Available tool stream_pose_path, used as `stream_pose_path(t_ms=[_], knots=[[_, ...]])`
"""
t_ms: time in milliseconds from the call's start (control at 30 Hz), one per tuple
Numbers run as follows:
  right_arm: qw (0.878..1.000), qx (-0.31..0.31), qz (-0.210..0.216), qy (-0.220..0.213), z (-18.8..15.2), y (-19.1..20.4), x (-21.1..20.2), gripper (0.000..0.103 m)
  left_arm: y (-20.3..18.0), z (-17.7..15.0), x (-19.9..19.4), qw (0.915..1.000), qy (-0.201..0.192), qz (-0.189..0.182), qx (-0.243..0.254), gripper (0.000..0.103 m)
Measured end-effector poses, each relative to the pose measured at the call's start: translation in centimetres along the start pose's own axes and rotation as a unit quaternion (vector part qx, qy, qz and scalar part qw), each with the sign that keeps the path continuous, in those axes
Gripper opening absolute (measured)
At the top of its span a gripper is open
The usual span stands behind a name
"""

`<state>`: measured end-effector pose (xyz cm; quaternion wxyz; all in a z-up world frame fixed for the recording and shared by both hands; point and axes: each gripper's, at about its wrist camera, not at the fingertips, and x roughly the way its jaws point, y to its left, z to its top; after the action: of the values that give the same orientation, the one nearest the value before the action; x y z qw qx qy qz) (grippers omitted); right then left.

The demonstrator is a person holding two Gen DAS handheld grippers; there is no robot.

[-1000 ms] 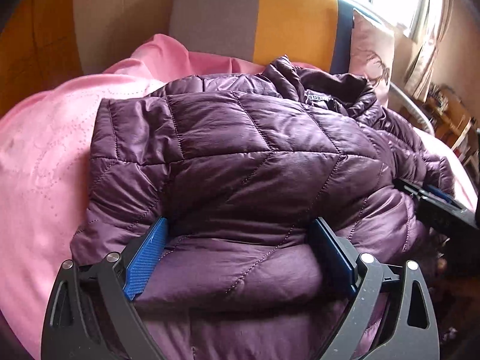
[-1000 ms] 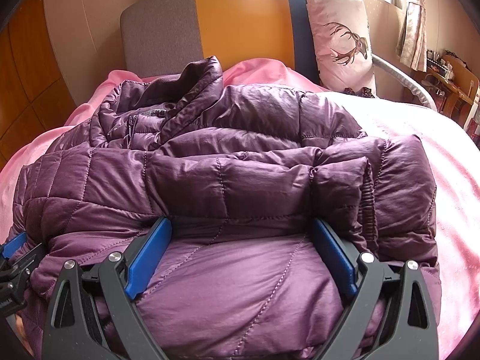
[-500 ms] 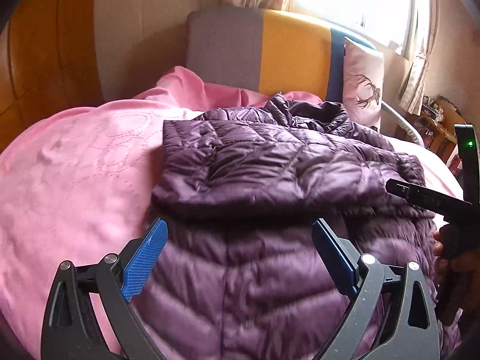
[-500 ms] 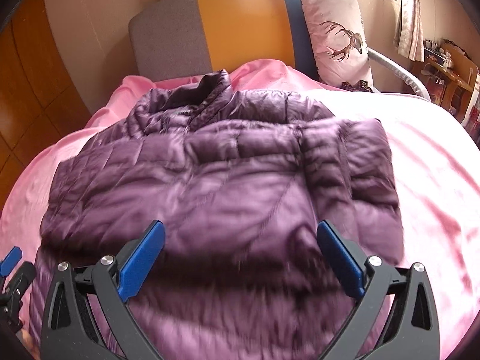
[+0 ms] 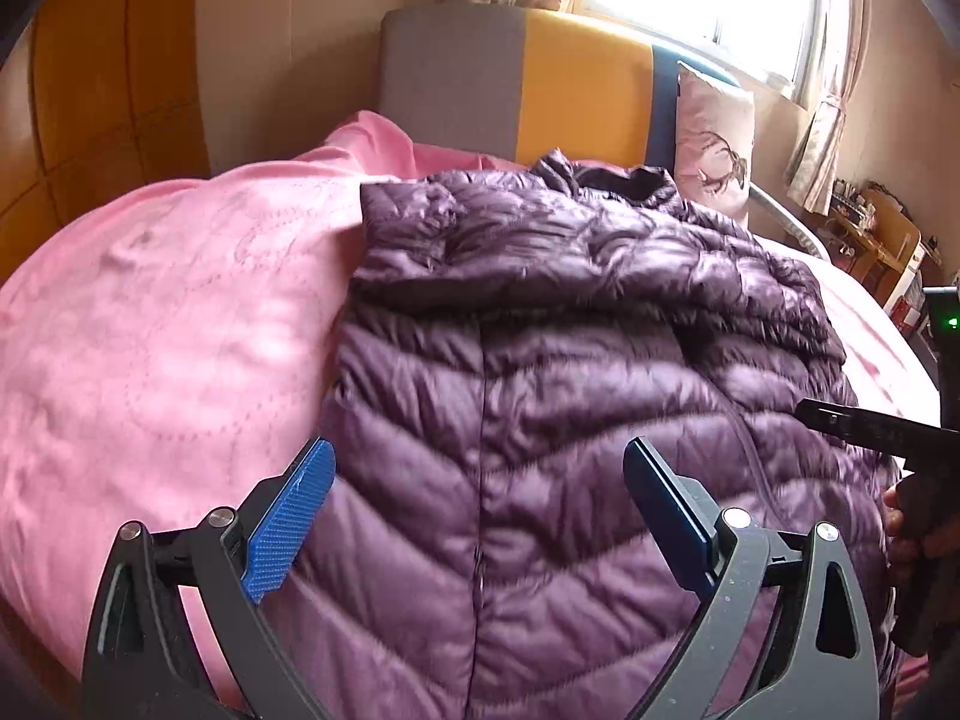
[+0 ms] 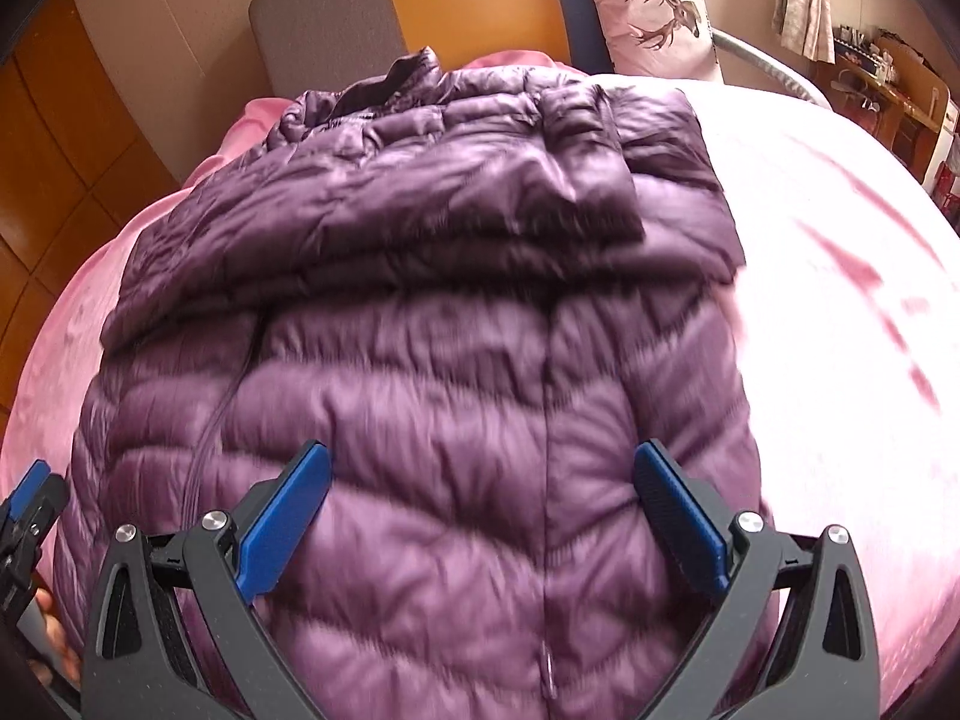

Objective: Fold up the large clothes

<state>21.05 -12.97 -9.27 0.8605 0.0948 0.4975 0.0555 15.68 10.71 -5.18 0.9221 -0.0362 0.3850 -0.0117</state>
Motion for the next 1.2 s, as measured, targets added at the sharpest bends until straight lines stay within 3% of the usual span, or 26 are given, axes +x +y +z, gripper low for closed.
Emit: stream_pose_path(t_ms=[633, 800, 867, 1033, 1100, 1167, 1200], knots=[[0.999, -0.001, 0.024, -0.026, -6.9, -2.8, -6.4, 0.101, 2.1, -5.8, -2.6, 0.9991, 0.037, -0.019, 0.011, 0.096], [0.999, 0.003, 0.03, -0.021, -9.5, -4.6, -8.2, 0.101, 3.8, -7.7, -4.4, 0.9963, 0.055, -0.066, 0.013, 0.096], [0.999, 0.01, 0.029, -0.014, -10.7, -5.5, -9.0, 0.101, 5.1, -8.6, -4.8, 0.9931, 0.074, -0.09, -0.005, 0.088], [0.998, 0.041, 0.047, 0.009, -13.5, -7.7, -9.8, 0.101, 7.6, -11.0, -5.5, 0.9812, 0.107, -0.149, -0.061, 0.082], [0.997, 0.049, 0.058, 0.027, -14.5, -8.2, -9.7, 0.092, 7.6, -11.5, -5.7, 0.977, 0.114, -0.168, -0.064, 0.08], [0.996, 0.048, 0.069, 0.037, -15.3, -8.3, -9.6, 0.085, 7.6, -11.8, -5.8, 0.9724, 0.119, -0.188, -0.069, 0.069], [0.996, 0.044, 0.071, 0.035, -15.6, -8.2, -9.7, 0.074, 7.7, -11.8, -5.8, 0.971, 0.121, -0.193, -0.07, 0.064]])
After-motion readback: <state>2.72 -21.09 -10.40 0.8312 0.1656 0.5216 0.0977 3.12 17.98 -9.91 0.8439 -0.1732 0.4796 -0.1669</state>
